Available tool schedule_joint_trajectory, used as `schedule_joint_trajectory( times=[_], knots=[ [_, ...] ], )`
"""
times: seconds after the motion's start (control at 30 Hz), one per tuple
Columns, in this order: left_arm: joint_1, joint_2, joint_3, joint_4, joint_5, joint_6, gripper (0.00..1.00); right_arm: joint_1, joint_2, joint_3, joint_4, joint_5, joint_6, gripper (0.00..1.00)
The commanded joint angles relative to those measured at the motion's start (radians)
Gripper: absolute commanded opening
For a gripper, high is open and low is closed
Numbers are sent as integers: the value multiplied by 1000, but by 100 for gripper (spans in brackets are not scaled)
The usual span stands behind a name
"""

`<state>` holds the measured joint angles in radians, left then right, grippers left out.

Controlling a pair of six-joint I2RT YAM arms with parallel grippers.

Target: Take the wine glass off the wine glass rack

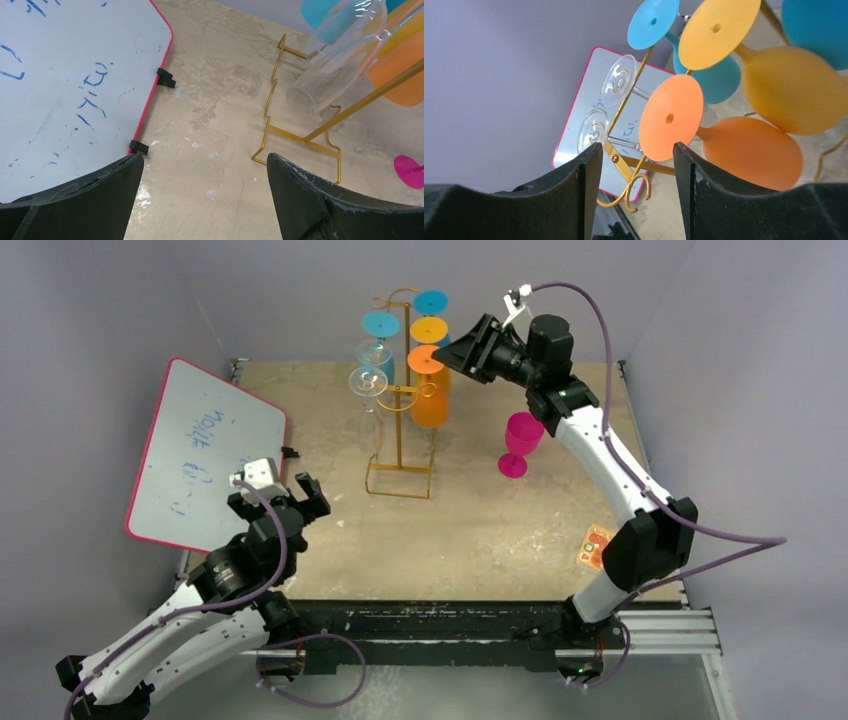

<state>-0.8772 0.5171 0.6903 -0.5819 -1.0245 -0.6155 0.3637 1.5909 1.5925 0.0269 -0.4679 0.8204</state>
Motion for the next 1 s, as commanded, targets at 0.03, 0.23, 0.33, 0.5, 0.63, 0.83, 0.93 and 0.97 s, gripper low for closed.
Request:
schedule_joint_trajectory(
  times=[0.03,0.23,0.33,0.5,0.63,0.83,0.93,0.97],
  knots=[
    [3,-6,18,34,0,22,94,-2,58,55,18,-65,121,58],
    [3,-4,16,39,2,26,94,-2,47,48,-22,58,127,59],
    [3,-2,17,40,6,27,94,-3,39,52,-24,62,116,60],
    [3,7,15,46,8,32,94,-5,38,84,-50,52,81,62],
    [3,14,18,44,9,35,94,-6,38,92,-48,38,79,62],
    [3,12,17,46,11,33,94,-6,31,102,-49,43,71,63],
    [3,12,17,45,12,33,94,-6,30,113,-49,42,56,63],
    [3,12,17,44,12,33,94,-6,33,118,-50,38,50,64]
  ],
)
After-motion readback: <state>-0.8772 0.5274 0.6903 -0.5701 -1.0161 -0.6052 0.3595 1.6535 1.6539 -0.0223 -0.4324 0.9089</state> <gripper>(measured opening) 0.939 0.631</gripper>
